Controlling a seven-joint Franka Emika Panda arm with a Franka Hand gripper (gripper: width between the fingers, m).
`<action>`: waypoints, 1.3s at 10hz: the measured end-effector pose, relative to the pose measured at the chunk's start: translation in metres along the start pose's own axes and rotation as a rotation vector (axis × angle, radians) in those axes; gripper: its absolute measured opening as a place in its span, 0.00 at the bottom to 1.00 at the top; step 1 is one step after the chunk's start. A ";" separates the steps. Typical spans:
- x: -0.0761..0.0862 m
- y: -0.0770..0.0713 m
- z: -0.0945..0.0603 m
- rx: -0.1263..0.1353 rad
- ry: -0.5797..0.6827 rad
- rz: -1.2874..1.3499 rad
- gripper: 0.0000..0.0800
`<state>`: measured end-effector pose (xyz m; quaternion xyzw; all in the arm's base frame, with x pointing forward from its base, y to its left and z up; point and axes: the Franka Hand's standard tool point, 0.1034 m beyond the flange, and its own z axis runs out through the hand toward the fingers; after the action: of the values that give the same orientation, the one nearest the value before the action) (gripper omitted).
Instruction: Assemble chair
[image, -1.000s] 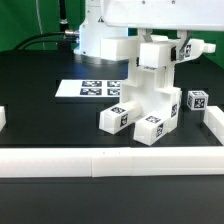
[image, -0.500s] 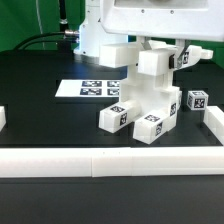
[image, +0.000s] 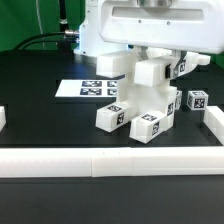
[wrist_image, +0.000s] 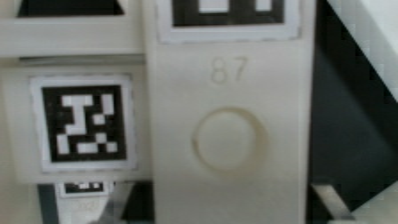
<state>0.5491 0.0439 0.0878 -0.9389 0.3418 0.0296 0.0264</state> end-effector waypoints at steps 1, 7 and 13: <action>0.001 0.001 0.005 -0.005 0.002 0.001 0.36; 0.012 0.008 0.011 -0.010 0.011 -0.001 0.36; 0.020 0.015 0.009 -0.011 0.014 -0.024 0.76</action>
Offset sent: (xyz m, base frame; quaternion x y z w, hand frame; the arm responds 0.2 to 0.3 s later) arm 0.0059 -0.0034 -0.0124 0.0000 0.0028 0.0063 1.0000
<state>0.5547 0.0201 0.0768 -0.9433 0.3305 0.0244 0.0191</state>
